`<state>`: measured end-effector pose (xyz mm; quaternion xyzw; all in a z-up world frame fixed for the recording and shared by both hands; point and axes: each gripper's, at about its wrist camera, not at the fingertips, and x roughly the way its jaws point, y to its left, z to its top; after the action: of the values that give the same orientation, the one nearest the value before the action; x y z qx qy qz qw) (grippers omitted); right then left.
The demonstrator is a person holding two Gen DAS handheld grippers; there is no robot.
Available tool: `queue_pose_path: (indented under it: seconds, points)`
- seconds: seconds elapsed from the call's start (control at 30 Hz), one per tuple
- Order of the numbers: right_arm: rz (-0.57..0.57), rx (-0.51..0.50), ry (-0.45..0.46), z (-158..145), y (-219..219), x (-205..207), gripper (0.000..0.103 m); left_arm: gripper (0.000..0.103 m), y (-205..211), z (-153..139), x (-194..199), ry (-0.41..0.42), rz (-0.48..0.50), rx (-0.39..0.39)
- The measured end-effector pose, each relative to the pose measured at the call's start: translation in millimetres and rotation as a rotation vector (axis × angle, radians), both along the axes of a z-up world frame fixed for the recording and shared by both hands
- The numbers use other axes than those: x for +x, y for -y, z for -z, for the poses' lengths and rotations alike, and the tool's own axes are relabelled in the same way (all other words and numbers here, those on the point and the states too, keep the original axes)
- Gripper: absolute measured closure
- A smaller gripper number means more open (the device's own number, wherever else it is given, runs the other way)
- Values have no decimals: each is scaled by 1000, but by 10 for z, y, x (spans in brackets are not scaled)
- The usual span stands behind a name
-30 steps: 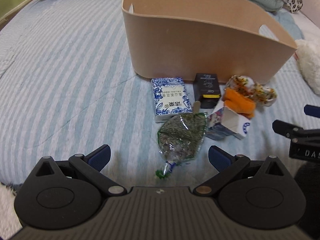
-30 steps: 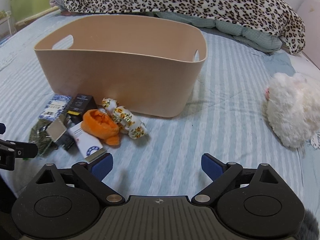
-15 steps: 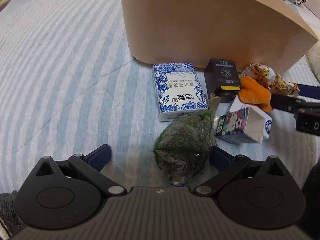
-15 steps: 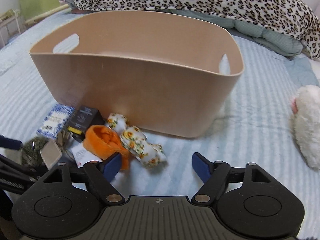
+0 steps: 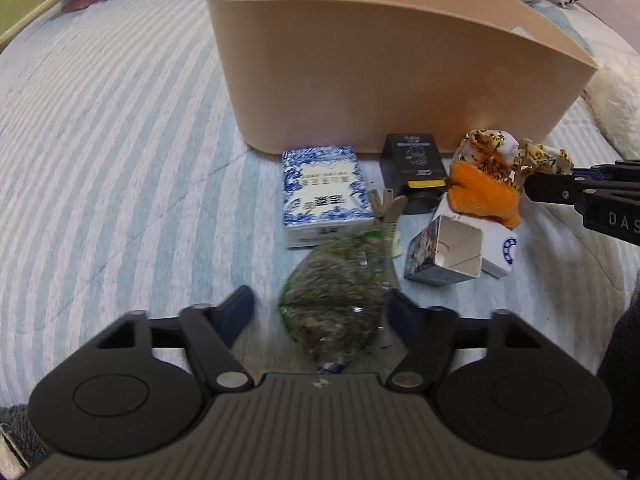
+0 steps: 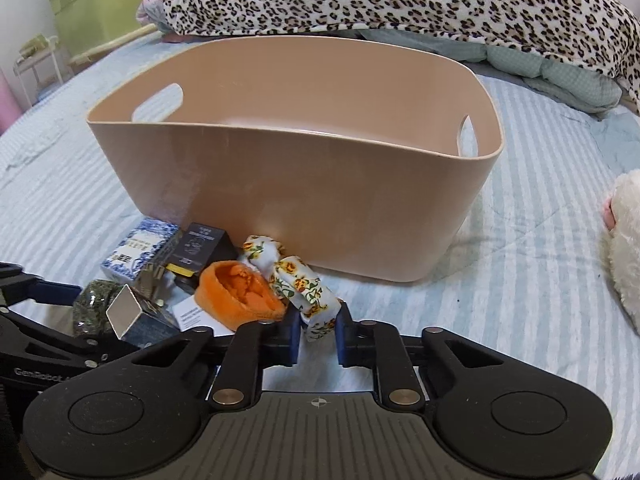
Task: Organize objects
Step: 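Grasp the green herb bag with the left tool while the right tool grasps the floral scrunchie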
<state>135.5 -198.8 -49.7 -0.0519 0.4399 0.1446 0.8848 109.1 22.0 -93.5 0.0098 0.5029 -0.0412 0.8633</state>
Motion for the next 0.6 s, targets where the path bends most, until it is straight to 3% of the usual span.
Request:
queue_pose_path:
  seconds: [0.2,0.37,0.6]
  points:
    - [14,10,29,-84,80,-161,95,54,-96,-125,-39,12,-21,-65]
    - [48,28,60,-204,177,-230,95,56,-158,-266,-137,47,-40,-61]
    - [78,57,135,-487,279,-304,95,56,-131,-808,-118,157,-62,-45]
